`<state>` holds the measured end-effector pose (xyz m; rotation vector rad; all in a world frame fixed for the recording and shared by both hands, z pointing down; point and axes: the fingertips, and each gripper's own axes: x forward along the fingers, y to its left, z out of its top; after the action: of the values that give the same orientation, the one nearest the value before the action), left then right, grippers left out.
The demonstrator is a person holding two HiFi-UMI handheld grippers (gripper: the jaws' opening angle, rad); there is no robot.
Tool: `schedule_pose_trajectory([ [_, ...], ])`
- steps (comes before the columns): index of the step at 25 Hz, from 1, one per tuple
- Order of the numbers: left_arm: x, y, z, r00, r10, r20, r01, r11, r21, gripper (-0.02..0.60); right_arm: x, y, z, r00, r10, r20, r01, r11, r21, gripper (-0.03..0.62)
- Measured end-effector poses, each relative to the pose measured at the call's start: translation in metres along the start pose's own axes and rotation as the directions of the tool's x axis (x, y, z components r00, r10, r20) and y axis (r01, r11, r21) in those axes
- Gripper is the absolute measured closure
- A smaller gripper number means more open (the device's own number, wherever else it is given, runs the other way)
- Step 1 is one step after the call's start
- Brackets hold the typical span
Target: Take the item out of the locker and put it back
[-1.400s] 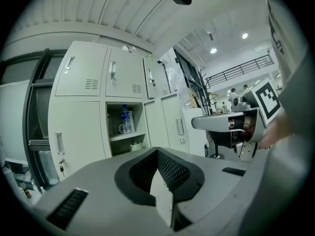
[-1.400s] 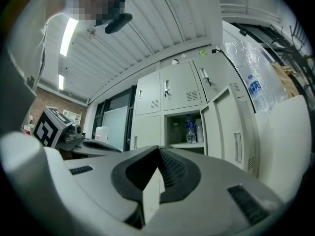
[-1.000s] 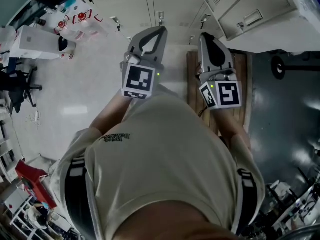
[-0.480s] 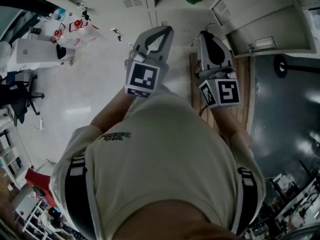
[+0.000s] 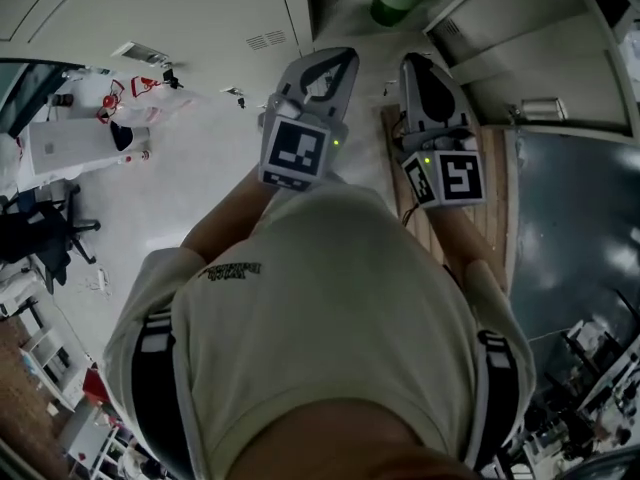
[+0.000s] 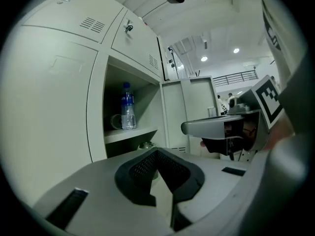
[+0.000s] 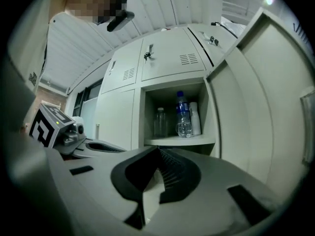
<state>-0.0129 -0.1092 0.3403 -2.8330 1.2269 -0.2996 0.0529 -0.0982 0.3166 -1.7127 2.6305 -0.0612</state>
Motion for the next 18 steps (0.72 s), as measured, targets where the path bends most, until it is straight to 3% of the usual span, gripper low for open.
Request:
schedule_pose_trajectory([
  [9,0.016,0.017,0.002,0.997,-0.077,0.006,0.077,0.997,0.01,0.566,0.025,-0.008,0.001,0.998,-0.069,0.001,0.069,0.998,-0.008,0.591],
  [18,0.024,0.024,0.006,0.999,-0.05,0.009,0.05,0.999,-0.007,0.566,0.036,-0.008,0.007,1.0,-0.028,0.002,0.028,1.0,0.009,0.591],
])
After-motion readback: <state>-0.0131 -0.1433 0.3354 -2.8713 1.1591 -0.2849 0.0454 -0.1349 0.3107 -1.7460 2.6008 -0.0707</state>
